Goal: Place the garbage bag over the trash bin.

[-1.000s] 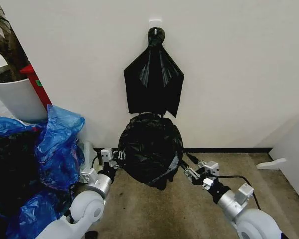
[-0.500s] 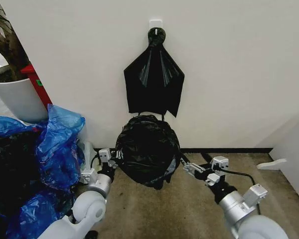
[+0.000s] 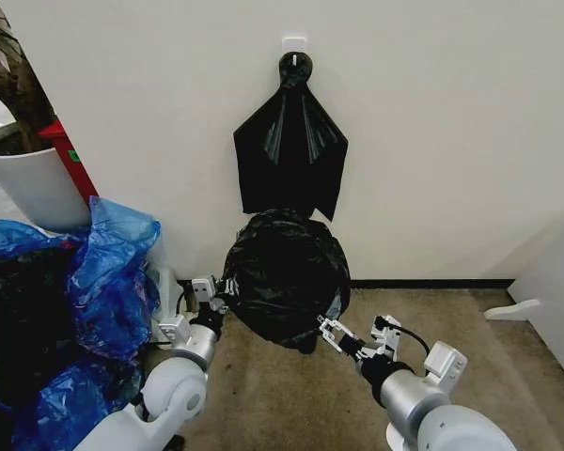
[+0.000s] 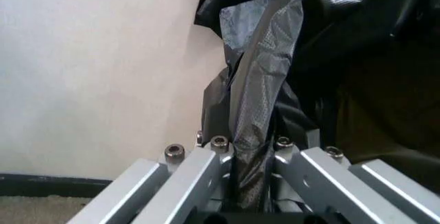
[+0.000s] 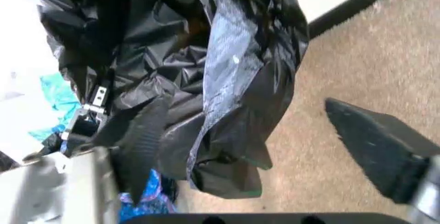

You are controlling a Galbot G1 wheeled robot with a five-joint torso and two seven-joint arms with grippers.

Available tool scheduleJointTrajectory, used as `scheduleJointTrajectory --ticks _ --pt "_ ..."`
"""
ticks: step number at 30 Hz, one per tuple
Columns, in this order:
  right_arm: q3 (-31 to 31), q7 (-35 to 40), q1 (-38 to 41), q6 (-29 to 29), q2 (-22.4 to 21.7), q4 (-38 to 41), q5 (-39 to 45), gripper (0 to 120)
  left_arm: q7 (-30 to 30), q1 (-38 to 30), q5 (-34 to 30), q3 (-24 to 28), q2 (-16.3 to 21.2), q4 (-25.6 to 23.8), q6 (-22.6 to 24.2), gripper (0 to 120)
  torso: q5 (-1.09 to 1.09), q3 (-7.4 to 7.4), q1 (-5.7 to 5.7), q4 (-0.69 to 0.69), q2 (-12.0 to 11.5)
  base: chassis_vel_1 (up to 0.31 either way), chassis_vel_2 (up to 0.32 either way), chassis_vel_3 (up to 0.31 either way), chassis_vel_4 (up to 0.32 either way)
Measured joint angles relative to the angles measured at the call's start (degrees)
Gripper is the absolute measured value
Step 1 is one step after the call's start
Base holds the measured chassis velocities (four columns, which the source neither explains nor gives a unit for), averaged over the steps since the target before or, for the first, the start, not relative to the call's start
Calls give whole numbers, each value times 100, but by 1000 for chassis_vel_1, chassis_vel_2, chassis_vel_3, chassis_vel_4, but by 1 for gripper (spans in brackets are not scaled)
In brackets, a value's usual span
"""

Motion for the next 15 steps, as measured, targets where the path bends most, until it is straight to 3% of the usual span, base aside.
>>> scheduleJointTrajectory --ticks 3,4,5,10,13,15 --pt "10 -120 -55 0 -3 -5 -133 77 -1 -2 -9 -12 8 0 1 1 0 0 0 0 0 0 0 0 0" --pt "24 -267 -113 -4 -11 -10 -284 67 -1 -4 -23 -25 17 0 3 1 0 0 0 -1 0 0 0 0 0" --pt "24 -267 -113 -4 -11 -10 -284 67 -1 -4 -23 -25 17 0 3 1 0 0 0 -1 0 0 0 0 0" --pt "39 -427 -165 -8 -15 -77 -462 44 -4 -4 -90 -33 18 -47 29 1 0 0 0 0 0 0 0 0 0" --pt "41 -439 -168 -8 -19 -87 -484 41 -5 -4 -94 -35 18 -51 29 1 0 0 0 0 0 0 0 0 0" --pt "48 -480 -198 -8 -32 -108 -570 27 -4 -4 -131 -53 36 -67 32 1 0 0 0 0 0 0 0 0 0"
